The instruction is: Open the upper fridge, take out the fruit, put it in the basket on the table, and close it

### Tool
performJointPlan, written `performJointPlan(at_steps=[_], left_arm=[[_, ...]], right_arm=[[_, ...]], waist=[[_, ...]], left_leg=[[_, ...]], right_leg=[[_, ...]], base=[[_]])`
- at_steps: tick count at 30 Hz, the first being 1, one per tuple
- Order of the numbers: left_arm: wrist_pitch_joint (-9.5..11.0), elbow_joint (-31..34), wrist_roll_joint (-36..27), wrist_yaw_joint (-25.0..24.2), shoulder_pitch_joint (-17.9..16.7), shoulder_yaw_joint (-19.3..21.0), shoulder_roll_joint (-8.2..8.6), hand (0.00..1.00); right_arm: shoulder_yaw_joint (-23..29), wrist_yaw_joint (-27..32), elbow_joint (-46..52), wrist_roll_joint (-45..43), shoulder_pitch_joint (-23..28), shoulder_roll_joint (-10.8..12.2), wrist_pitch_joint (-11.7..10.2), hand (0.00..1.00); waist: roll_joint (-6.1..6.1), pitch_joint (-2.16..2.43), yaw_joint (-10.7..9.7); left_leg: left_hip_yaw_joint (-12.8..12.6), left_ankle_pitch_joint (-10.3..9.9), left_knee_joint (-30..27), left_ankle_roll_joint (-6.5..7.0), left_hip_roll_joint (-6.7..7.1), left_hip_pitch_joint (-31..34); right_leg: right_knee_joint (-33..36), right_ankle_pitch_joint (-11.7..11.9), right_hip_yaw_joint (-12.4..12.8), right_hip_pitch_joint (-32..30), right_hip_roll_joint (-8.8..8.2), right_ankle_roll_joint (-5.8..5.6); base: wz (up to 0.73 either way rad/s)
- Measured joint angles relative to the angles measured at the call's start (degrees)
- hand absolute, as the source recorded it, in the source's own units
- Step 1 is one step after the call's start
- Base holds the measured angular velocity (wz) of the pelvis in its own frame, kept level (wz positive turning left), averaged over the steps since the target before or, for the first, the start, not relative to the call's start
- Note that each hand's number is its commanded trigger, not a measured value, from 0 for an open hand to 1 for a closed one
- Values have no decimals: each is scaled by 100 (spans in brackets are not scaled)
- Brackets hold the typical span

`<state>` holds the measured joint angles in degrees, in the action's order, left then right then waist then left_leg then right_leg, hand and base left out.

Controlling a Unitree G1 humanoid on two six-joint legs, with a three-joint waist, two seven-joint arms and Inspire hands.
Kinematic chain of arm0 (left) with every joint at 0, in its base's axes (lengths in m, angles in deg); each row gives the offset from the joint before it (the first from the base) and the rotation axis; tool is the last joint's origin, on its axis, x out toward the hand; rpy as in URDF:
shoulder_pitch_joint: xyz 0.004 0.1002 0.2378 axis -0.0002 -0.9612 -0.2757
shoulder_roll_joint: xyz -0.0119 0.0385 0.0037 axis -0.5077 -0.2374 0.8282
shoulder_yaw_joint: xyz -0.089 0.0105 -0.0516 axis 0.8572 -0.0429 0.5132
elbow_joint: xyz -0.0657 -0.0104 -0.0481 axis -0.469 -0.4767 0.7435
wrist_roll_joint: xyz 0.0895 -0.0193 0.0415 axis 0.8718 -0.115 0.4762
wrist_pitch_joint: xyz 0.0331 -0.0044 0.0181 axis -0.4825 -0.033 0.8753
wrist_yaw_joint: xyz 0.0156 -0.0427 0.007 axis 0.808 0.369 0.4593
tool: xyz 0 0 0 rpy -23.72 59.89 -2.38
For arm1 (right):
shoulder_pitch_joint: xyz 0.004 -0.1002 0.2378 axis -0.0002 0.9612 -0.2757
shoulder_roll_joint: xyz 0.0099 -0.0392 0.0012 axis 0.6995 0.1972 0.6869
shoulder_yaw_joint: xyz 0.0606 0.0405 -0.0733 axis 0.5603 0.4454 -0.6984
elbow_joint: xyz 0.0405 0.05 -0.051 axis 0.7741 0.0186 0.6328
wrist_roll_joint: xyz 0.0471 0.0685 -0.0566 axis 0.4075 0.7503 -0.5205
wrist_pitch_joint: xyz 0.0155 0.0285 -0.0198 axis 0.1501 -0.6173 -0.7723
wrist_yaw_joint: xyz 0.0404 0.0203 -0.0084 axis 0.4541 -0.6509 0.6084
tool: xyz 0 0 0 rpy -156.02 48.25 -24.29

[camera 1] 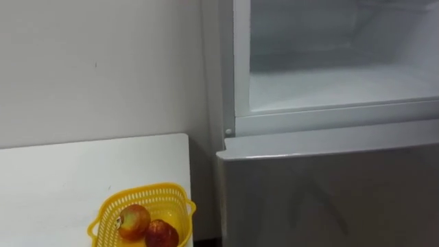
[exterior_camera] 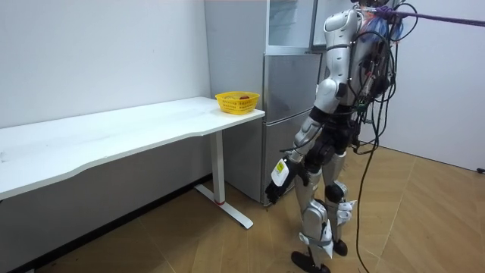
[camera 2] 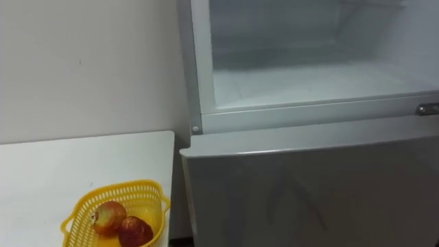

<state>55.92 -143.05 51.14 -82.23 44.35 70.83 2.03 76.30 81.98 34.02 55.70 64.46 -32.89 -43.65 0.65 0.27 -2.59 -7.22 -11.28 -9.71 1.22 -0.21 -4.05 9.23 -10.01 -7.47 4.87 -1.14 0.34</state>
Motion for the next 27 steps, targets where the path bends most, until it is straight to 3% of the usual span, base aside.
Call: performJointPlan(at_steps=[4, 14, 20, 27], left_arm=[[-33, -37, -1, -21, -20, 127, 24, 0], [-312, 16, 24, -357, -16, 420, 44, 0], [-392, 26, 121, -471, 3, 597, 65, 0], [-483, 16, 114, -525, 7, 633, 65, 0]], right_arm=[[6, -342, -1030, 90, -143, 10, 184, 0], [3, -1160, -2445, 486, -842, 149, 636, 0], [48, -1420, -3253, 1004, -1081, 159, 740, 0], [137, -1493, -3534, 1457, -1092, 163, 849, 0]], waist=[[54, 4, 151], [64, -8, 203], [70, -13, 274], [81, -27, 285]], left_leg=[[12, -36, 8, -12, -2, -56], [128, -37, 7, -13, 7, -42], [272, -37, -17, -13, 54, -70], [270, -39, -66, -10, 60, -65]], right_leg=[[-65, -10, 20, 44, 12, -6], [-75, -41, -63, 79, -1, -7], [-154, -52, -221, 207, -32, -15], [-137, -72, -218, 235, -54, -22]], base=[[0], [4], [14], [1]])
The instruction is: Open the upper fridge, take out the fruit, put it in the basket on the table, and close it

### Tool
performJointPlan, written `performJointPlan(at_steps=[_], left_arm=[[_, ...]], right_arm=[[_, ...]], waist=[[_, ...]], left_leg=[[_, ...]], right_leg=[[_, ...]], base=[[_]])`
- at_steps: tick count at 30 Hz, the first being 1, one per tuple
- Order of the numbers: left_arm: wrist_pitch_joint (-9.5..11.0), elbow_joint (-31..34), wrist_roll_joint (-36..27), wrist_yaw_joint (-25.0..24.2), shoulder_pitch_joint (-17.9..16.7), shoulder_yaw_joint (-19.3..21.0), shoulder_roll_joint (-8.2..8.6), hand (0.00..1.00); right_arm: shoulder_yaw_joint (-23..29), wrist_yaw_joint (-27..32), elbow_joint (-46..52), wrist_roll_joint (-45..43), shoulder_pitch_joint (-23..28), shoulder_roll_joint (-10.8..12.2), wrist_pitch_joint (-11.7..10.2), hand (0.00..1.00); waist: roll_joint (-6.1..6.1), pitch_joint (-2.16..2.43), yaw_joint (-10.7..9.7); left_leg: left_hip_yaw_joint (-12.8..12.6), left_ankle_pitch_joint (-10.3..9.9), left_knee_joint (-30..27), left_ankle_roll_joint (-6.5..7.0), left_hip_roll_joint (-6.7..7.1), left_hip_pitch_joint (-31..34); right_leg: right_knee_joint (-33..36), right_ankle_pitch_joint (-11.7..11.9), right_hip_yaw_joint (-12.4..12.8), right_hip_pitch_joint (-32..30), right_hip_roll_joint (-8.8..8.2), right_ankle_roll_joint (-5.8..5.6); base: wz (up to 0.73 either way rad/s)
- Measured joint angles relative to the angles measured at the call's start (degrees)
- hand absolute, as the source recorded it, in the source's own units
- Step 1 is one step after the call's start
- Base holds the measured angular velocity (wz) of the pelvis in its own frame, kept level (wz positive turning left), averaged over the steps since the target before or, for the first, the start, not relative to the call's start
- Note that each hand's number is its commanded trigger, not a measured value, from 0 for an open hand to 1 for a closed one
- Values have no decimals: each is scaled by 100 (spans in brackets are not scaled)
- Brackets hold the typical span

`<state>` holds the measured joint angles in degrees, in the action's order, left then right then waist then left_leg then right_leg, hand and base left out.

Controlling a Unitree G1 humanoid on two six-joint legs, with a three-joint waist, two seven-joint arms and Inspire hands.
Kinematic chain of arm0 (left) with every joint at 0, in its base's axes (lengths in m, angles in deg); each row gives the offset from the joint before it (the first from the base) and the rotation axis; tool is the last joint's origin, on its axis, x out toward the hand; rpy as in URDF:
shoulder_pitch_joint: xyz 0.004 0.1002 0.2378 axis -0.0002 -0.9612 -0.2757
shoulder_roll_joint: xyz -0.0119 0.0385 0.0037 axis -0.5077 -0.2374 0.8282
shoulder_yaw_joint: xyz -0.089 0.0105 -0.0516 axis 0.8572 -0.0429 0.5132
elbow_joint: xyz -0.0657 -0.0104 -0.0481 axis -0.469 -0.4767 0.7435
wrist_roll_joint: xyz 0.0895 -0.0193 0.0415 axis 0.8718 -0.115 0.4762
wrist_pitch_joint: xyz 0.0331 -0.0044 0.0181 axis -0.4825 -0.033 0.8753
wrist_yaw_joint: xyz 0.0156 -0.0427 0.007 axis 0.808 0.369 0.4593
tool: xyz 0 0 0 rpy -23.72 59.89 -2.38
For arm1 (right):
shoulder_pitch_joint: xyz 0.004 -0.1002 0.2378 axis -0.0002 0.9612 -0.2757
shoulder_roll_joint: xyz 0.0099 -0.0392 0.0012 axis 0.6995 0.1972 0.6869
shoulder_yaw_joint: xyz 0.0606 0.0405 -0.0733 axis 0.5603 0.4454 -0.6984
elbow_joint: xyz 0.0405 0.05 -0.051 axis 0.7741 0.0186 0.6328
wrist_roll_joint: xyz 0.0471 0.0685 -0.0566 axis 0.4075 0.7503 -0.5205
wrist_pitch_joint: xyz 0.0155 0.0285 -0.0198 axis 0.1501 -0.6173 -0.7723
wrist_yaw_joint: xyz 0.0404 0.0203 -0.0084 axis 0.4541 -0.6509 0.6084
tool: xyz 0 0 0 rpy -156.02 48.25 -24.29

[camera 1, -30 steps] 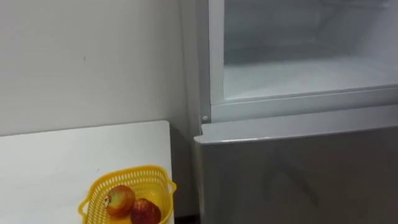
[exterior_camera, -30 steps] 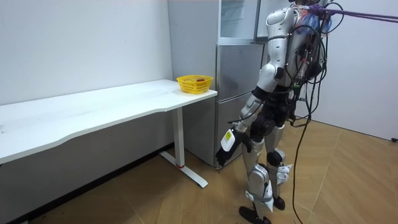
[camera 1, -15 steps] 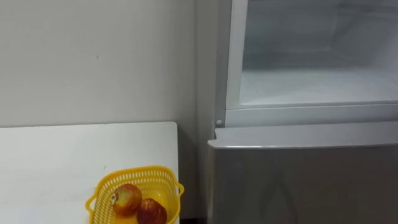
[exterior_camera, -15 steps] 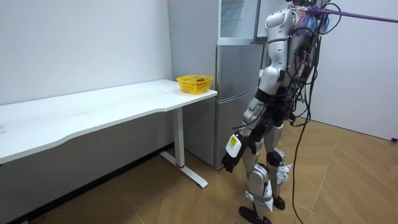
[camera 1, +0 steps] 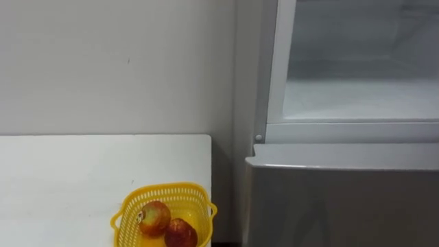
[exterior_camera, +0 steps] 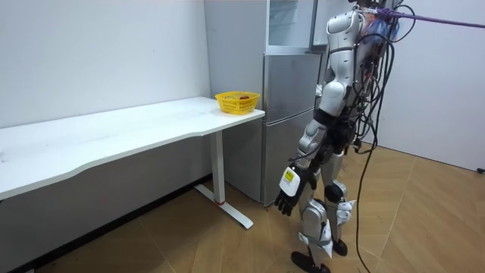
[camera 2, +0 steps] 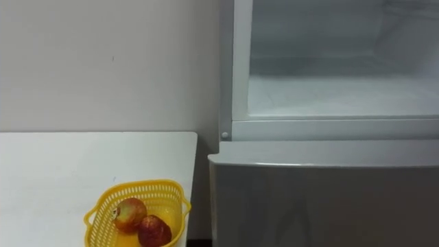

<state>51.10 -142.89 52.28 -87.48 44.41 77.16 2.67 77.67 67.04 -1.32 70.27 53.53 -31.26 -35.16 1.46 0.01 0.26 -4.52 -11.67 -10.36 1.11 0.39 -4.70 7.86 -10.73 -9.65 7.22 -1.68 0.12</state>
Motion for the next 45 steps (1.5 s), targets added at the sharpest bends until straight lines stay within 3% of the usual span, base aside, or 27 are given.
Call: performJointPlan(at_steps=[3, 7, 11, 16, 20, 26, 30, 32, 36, 45], left_arm=[[-12, -192, 2, 6, 146, 24, -1, 0], [-10, -183, 4, 3, 67, 93, 12, 0], [-33, -47, 2, 2, -8, 566, -4, 0], [64, 44, 4, 39, 42, 1166, -13, 0], [131, 288, 1, 121, 23, 1326, -2, 0], [137, 520, -7, 165, -56, 1364, -89, 0], [131, 632, -32, 190, -69, 1326, -62, 0], [138, 657, -26, 260, -73, 1241, -72, 0], [145, 664, -24, 393, -71, 1111, -74, 0], [148, 584, -117, 439, -86, 892, -86, 0]], right_arm=[[158, -23, -105, 465, -17, 25, 65, 0], [796, -44, -277, 1708, 11, 71, 75, 0], [1875, 75, -270, 3500, 55, 60, 198, 0], [3208, 409, -17, 4832, -14, 22, 191, 0], [3987, 931, 431, 5777, -146, -102, 67, 0], [4475, 1880, 1594, 5861, -409, -483, -112, 0], [4489, 2623, 2833, 5744, -442, -532, -138, 0], [4473, 3020, 3810, 5313, -493, -535, -182, 0], [4428, 3498, 4844, 4427, -579, -566, -263, 0], [4190, 4158, 7087, 2727, -476, -568, -362, 0]], waist=[[2, -4, -16], [1, -7, -157], [30, -31, -459], [43, -25, -755], [63, -3, -858], [48, 23, -995], [93, 19, -1023], [137, 14, -1063], [207, 22, -1063], [114, 2, -935]], left_leg=[[50, -11, 3, 6, -5, 1], [51, -11, -2, 6, 3, -5], [67, -21, -35, 9, 8, 24], [19, -22, -16, 11, 20, 14], [-9, -20, 20, 15, 28, 5], [-43, -16, 80, 20, 30, 16], [-75, -15, 81, 19, 33, 15], [-75, -15, 82, 19, 38, 25], [-74, -14, 71, 19, 35, 121], [-121, -13, 82, 19, 22, 216]], right_leg=[[-2, -18, -16, -15, -17, -1], [24, -17, -12, -5, -13, -1], [16, -20, -60, 7, 4, -3], [88, -73, -23, -52, -12, -13], [149, -79, 93, -133, -8, -17], [213, -80, 170, -224, 2, -19], [259, -106, 187, -260, -7, -23], [255, -117, 193, -263, -9, -29], [211, -105, 173, -344, -3, -29], [272, -67, 159, -454, 1, -26]], base=[[3], [0], [5], [-4], [-12], [-8], [-4], [2], [3], [-2]])
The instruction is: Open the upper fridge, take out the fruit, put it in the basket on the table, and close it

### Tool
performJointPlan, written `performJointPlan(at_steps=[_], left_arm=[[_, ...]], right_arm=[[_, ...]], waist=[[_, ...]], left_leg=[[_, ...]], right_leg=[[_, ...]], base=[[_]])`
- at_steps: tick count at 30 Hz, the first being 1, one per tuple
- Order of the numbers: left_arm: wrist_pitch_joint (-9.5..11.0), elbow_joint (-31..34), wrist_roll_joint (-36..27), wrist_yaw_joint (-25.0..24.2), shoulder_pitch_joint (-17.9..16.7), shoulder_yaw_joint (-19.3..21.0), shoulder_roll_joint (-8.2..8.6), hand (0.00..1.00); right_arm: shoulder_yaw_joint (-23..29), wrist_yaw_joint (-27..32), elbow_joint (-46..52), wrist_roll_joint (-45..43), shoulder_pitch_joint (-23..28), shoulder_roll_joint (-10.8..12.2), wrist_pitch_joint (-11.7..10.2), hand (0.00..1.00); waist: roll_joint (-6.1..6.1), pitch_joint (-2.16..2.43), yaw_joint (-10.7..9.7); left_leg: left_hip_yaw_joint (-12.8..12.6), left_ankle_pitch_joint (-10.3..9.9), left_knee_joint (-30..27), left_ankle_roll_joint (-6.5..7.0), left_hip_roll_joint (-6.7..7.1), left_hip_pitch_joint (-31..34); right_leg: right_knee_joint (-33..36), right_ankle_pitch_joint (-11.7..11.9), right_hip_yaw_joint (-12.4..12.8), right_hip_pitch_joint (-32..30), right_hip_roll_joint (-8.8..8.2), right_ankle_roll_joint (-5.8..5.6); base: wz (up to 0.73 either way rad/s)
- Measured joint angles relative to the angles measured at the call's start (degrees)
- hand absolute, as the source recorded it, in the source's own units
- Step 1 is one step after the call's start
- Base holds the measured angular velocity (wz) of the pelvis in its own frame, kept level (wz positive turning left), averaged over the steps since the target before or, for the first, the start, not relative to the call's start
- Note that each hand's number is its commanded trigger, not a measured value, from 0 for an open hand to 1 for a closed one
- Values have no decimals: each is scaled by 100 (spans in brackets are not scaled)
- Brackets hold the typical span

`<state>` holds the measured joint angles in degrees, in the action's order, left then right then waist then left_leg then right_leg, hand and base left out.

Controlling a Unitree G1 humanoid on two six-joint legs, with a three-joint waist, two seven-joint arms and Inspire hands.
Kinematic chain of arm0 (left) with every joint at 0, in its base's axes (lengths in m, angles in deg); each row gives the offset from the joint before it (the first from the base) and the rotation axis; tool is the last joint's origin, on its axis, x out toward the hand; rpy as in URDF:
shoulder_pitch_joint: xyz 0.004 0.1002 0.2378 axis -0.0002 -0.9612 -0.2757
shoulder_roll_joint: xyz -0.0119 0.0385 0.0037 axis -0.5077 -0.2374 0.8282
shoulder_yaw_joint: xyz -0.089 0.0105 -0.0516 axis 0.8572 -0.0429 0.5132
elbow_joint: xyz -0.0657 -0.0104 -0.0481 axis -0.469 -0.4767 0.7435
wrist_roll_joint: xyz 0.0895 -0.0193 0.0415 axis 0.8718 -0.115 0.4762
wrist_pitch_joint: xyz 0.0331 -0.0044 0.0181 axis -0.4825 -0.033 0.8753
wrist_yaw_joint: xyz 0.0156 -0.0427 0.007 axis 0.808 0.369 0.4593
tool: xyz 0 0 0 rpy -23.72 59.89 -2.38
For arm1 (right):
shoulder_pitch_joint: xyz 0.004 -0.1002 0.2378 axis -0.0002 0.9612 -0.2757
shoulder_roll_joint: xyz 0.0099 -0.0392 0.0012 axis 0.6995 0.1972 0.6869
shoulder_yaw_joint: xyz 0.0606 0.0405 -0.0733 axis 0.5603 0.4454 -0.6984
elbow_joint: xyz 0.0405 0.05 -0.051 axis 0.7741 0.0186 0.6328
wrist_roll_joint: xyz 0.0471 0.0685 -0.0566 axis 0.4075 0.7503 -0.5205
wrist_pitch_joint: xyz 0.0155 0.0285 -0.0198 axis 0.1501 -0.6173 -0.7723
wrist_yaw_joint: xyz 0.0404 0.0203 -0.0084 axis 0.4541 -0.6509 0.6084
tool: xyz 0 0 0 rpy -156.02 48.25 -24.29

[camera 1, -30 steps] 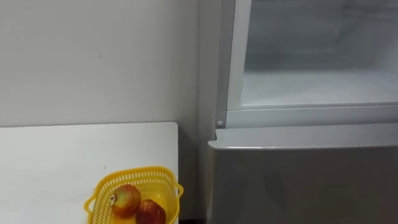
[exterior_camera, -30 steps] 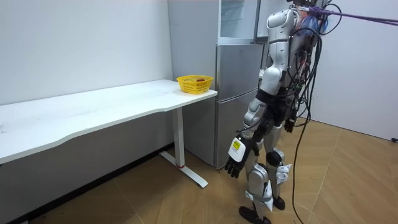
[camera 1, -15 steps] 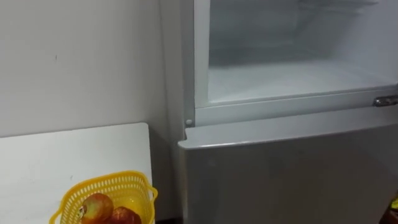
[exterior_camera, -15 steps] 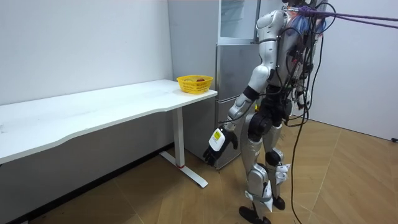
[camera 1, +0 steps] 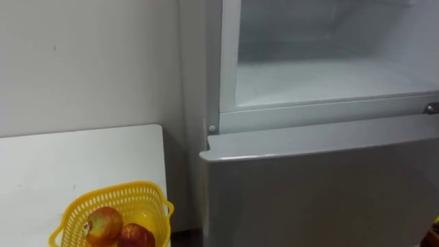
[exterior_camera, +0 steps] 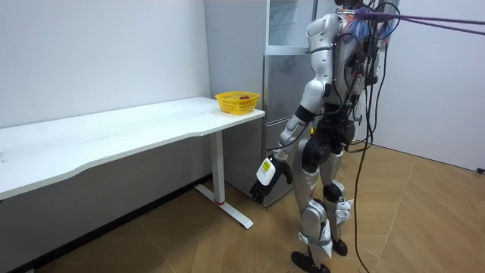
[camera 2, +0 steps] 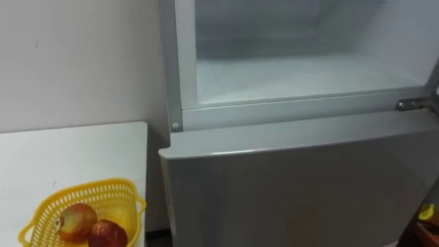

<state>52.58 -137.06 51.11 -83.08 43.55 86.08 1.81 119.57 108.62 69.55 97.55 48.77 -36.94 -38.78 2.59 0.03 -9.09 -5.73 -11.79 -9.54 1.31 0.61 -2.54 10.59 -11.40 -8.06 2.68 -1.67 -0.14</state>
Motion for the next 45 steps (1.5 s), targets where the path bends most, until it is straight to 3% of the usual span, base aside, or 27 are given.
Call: performJointPlan(at_steps=[8, 15, 19, 21, 23, 25, 29, 34, 38, 45], left_arm=[[76, -220, 33, 88, -117, 19, 37, 0], [107, -232, 40, 85, -131, -69, 78, 0], [223, -359, 27, 77, -21, -207, 69, 0], [275, -410, 16, 40, 16, -245, 59, 0], [442, -570, 9, -14, 98, -261, -9, 0], [469, -604, 7, -28, 113, -272, -78, 0], [490, -656, 6, -23, 134, -317, -198, 0], [582, -901, 9, -17, 215, -316, -227, 0], [649, -911, 6, -15, 213, -316, -230, 0], [699, -1012, 8, -54, 199, -311, -230, 0]], right_arm=[[-152, 343, 1032, -2181, 33, 0, -84, 0], [-456, 411, 1337, -3189, 56, 0, -70, 0], [-796, 390, 1562, -4614, 71, -4, -37, 0], [-895, 347, 1870, -5166, 50, -114, -37, 0], [-1035, 275, 2178, -5831, -18, -436, -90, 0], [-1099, 165, 2243, -6303, -53, -605, -145, 0], [-1371, -284, 2417, -7361, -60, -669, -171, 0], [-1804, -866, 2628, -7736, -183, -1042, -534, 0], [-2022, -1356, 2628, -7787, -183, -1059, -641, 0], [-2034, -1672, 2621, -7769, -181, -1059, -760, 0]], waist=[[43, 9, 193], [29, 4, 321], [35, 2, 318], [67, -9, 334], [186, -7, 364], [315, -9, 389], [473, -9, 560], [414, -21, 721], [329, -13, 779], [247, -23, 766]], left_leg=[[-56, 0, -7, 0, -15, -19], [-60, 1, -19, 1, -12, -74], [-63, 5, -18, 2, -1, -109], [-64, 13, -17, 0, -2, -109], [-64, 29, -17, -9, -6, -120], [-58, 32, -18, -14, -18, -117], [-41, 34, -6, -21, -29, -87], [-1, 31, 21, -17, -27, -70], [103, 32, 19, -19, -26, -73], [106, 33, 15, -20, -31, -87]], right_leg=[[36, 1, 26, -59, 6, 3], [161, -42, 79, -73, 5, 20], [204, -73, 75, -71, -11, 21], [199, -74, 69, -69, -11, 22], [182, -75, 66, -59, -8, 26], [129, -64, 39, -37, 2, 46], [98, -46, 14, -44, 14, 56], [100, -11, -19, 23, 14, 45], [105, -10, -161, 55, 4, 45], [102, -11, -188, 77, 2, 45]], base=[[-2], [-3], [-1], [0], [0], [2], [3], [6], [13], [2]])
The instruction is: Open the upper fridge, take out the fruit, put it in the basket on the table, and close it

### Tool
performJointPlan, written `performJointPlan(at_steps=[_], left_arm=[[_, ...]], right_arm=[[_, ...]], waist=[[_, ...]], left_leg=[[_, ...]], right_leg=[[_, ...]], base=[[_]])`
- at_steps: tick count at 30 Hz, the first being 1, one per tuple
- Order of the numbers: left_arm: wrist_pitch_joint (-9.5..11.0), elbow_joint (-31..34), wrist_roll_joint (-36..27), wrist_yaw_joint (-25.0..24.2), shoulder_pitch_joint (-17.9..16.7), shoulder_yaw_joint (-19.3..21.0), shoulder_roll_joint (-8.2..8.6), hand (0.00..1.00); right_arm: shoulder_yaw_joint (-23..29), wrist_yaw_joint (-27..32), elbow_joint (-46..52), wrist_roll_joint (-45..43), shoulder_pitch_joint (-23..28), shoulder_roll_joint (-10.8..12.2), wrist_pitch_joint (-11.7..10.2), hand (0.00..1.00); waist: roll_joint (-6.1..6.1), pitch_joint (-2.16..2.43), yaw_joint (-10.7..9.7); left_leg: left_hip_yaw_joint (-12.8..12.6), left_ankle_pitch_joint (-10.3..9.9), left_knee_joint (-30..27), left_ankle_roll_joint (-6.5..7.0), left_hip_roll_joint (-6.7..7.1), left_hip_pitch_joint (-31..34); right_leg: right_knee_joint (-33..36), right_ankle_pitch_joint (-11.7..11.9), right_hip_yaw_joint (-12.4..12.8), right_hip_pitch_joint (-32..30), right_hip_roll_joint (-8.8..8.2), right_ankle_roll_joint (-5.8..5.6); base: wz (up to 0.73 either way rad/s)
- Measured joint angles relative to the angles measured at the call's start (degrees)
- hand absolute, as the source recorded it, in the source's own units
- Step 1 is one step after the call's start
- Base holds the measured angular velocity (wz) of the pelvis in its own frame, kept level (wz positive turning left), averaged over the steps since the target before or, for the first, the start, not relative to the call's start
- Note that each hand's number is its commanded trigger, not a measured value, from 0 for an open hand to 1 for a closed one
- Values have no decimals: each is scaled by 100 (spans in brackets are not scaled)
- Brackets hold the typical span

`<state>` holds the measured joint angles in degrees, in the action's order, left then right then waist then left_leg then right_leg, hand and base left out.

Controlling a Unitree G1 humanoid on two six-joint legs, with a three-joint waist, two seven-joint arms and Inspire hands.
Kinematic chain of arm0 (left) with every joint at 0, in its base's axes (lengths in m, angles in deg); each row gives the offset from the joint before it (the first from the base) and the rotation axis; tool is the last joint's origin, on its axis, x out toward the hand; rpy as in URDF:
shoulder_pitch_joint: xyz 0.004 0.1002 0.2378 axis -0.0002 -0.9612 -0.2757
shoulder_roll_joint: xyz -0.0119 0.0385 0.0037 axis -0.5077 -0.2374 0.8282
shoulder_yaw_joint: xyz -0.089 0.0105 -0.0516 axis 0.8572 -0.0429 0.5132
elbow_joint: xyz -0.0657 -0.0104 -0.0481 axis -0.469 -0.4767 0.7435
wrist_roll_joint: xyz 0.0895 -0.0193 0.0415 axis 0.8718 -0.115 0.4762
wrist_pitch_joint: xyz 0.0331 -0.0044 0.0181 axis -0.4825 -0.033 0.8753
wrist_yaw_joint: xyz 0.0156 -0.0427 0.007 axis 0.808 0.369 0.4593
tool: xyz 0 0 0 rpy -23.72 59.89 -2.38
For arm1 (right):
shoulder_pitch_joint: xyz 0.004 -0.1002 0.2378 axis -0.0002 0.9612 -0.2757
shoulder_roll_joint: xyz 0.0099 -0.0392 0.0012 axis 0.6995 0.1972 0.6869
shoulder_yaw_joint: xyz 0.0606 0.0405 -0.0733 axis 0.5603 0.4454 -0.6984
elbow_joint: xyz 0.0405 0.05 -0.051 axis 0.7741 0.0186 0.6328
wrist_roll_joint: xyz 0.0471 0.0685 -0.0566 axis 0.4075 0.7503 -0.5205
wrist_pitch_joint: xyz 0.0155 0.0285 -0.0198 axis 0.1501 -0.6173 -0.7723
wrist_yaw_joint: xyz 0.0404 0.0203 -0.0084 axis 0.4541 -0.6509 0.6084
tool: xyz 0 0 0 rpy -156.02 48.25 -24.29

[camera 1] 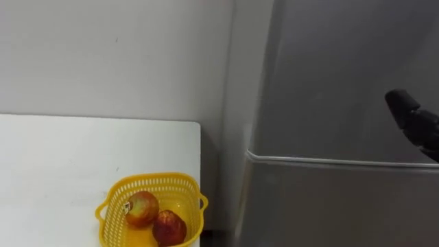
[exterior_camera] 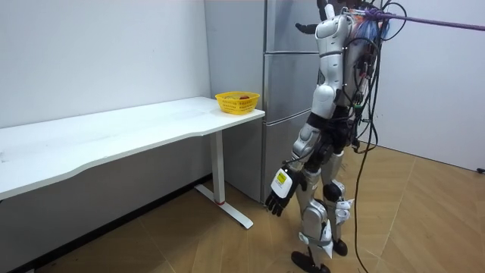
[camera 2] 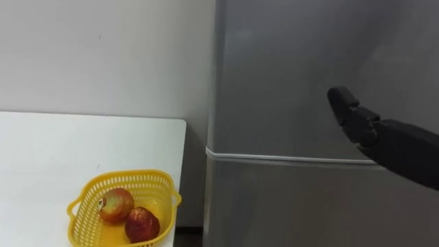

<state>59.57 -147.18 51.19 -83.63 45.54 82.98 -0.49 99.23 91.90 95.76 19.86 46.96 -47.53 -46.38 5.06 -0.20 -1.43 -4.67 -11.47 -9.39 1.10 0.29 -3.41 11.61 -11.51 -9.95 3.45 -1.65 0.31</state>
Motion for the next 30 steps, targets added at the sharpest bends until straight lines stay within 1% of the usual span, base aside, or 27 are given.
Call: performJointPlan(at_steps=[3, 4, 5, 7, 8, 11, 14, 19, 21, 24, 25, 26, 29, 30], left_arm=[[22, 1, 4, -28, 11, 0, 1, 0], [22, 1, 3, -28, 13, 5, 1, 0], [22, 0, 4, -28, 17, 5, 0, 0], [22, -2, 4, -22, 5, 7, 0, 0], [22, -2, 3, 2, -8, 1, 1, 0], [23, -8, -1, 62, -36, -5, 3, 0], [23, -8, 0, 113, -74, -4, 2, 0], [22, -17, 2, 138, -81, -4, 2, 0], [20, -71, 1, 146, -79, 3, 2, 0], [4, -96, 0, 183, -140, 3, 20, 0], [-13, -87, 3, 183, -170, 35, 42, 0], [-39, -76, 18, 182, -186, 79, 69, 0], [-91, -42, 45, 182, -195, 103, 102, 0], [-118, -42, 45, 182, -188, 103, 105, 0]], right_arm=[[0, -43, 0, -2, 0, 0, -34, 0], [0, -43, -1, -1, 0, 0, -66, 0], [0, -44, 0, -1, 1, 0, -71, 0], [1, -45, 0, 28, 8, 2, -85, 0], [27, -44, -8, 78, 6, 3, -112, 0], [136, -9, -19, 406, 7, 22, -193, 0], [168, 115, -20, 642, 7, 33, -219, 0], [344, 342, -44, 805, 8, 33, -239, 0], [377, 414, -99, 875, 8, 33, -242, 0], [571, 446, -266, 1376, 66, 111, -288, 0], [713, 476, -318, 1647, 122, 202, -272, 0], [846, 511, -392, 1938, 176, 288, -225, 0], [989, 642, -681, 2513, 422, 342, -103, 0], [987, 673, -759, 2574, 490, 351, -81, 0]], waist=[[17, 10, 7], [28, 21, 10], [29, 21, 0], [47, 36, -7], [53, 46, -32], [67, 55, -82], [58, 55, -165], [33, 58, -179], [25, 52, -182], [19, 51, -190], [18, 51, -186], [14, 53, -188], [-23, 53, -196], [-35, 54, -197]], left_leg=[[-1, -2, 0, 0, 1, -15], [-7, -2, 2, 0, 1, -23], [-8, -2, -6, 0, 2, -23], [-8, -2, -10, 0, 2, -30], [-2, -2, -11, 0, 3, -28], [7, -2, -24, 0, 4, -32], [10, -2, -36, 0, 6, -32], [8, -2, -45, 0, 4, -45], [8, -2, -43, 0, 2, -72], [9, -7, -22, 3, 1, -114], [7, -7, -28, 3, 1, -113], [6, -7, -28, 4, 1, -114], [-4, -7, -38, 4, 4, -118], [-5, -7, -36, 4, 4, -118]], right_leg=[[-4, 0, -2, 40, -1, 0], [-4, 0, 1, 46, -2, 0], [-4, 1, 2, 44, -3, 1], [-1, 3, 12, 46, -1, 4], [0, 3, 7, 50, -2, 5], [0, 5, 0, 73, -2, 7], [0, 8, -13, 82, -7, 9], [5, 9, -14, 92, -4, 11], [3, 9, -13, 119, -3, 11], [-3, 9, -25, 161, -9, 10], [-5, 9, -26, 160, -13, 10], [-5, 9, -26, 159, -14, 10], [-4, 9, -7, 147, -12, 10], [-4, 9, -5, 149, -12, 10]], base=[[0], [0], [0], [0], [0], [0], [0], [0], [0], [0], [0], [0], [0], [0]])
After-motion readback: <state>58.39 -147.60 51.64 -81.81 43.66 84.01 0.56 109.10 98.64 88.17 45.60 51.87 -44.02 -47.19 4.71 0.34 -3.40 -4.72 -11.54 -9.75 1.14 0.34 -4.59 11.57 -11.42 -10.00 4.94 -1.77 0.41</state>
